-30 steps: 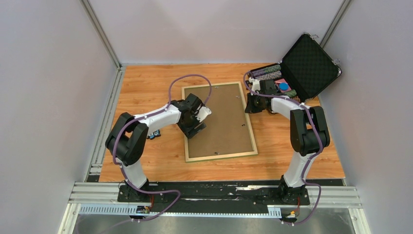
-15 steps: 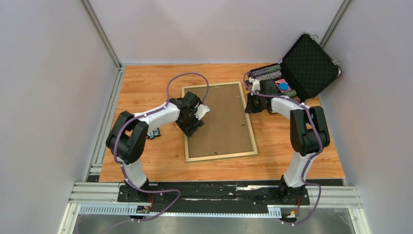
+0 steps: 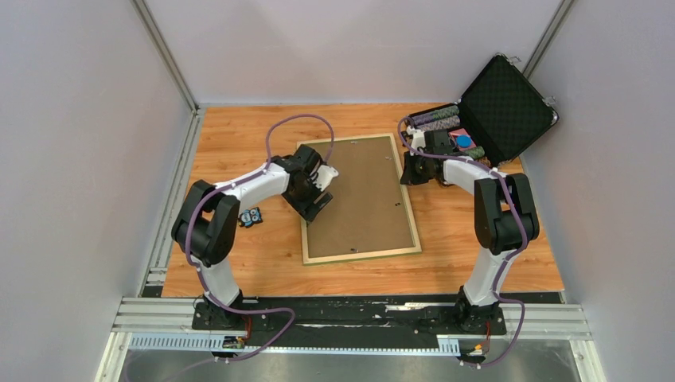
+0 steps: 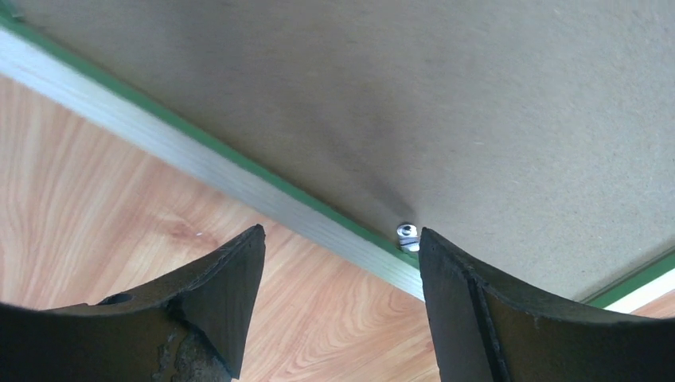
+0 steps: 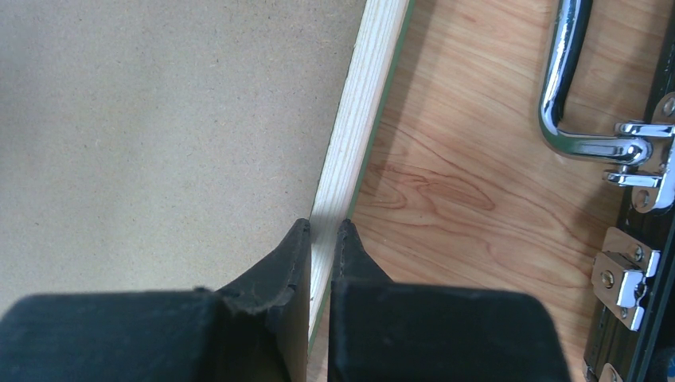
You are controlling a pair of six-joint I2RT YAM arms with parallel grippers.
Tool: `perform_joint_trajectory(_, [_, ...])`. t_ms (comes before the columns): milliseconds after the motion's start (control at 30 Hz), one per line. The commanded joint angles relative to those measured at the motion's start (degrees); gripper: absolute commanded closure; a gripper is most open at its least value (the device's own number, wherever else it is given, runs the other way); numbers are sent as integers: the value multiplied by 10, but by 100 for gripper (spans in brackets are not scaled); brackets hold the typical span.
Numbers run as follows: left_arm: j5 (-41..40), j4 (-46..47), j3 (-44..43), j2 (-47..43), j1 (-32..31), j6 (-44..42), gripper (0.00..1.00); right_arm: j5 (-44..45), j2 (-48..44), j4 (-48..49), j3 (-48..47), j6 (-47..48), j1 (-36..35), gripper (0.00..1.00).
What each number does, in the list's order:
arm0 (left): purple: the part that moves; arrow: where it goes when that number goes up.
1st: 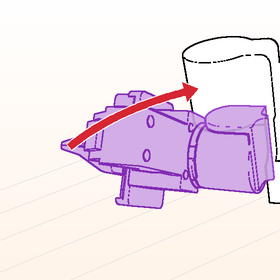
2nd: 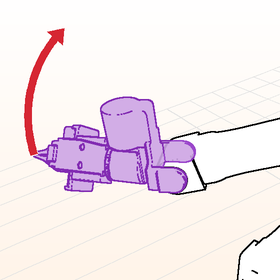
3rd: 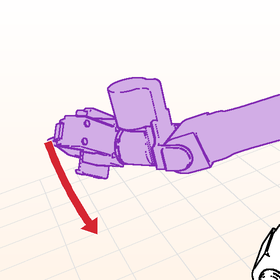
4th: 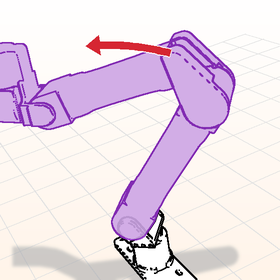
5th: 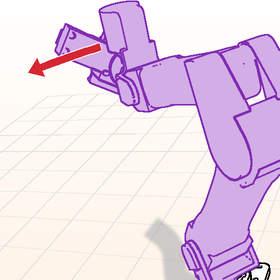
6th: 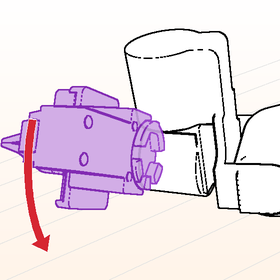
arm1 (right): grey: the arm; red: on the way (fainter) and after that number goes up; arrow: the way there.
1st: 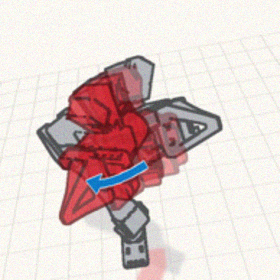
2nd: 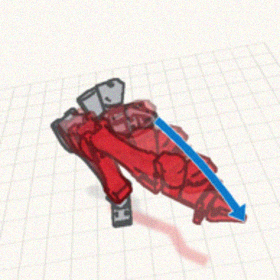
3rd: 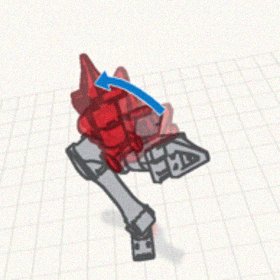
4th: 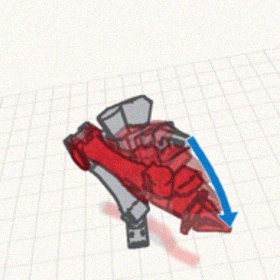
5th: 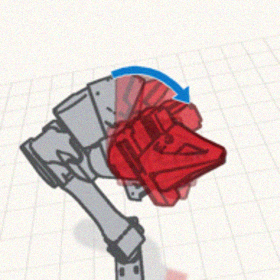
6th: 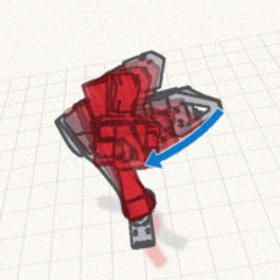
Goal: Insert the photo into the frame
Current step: Install the photo frame at the center of the board.
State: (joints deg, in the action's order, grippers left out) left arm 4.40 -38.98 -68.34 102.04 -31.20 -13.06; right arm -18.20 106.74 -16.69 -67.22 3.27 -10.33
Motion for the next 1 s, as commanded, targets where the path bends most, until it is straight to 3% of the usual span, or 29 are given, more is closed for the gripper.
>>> perform_joint_trajectory(0, [46, -3, -52, 0, 55, 41, 21, -23, 2, -23, 9, 17, -2, 100])
perform_joint_trajectory(233, [36, -20, -135, 49, 116, 79, 9, -36, -15, -38, 16, 3, -1, 98])
perform_joint_trajectory(467, [54, -40, -193, 122, 126, 100, 10, -44, -40, -49, 24, -21, -1, 95])
perform_joint_trajectory(733, [69, -44, -203, 157, 126, 116, 23, -40, -79, -50, 46, -27, -2, 87])
perform_joint_trajectory(967, [87, -32, -177, 152, 126, 121, 46, -33, -99, -47, 46, -29, -2, 59])
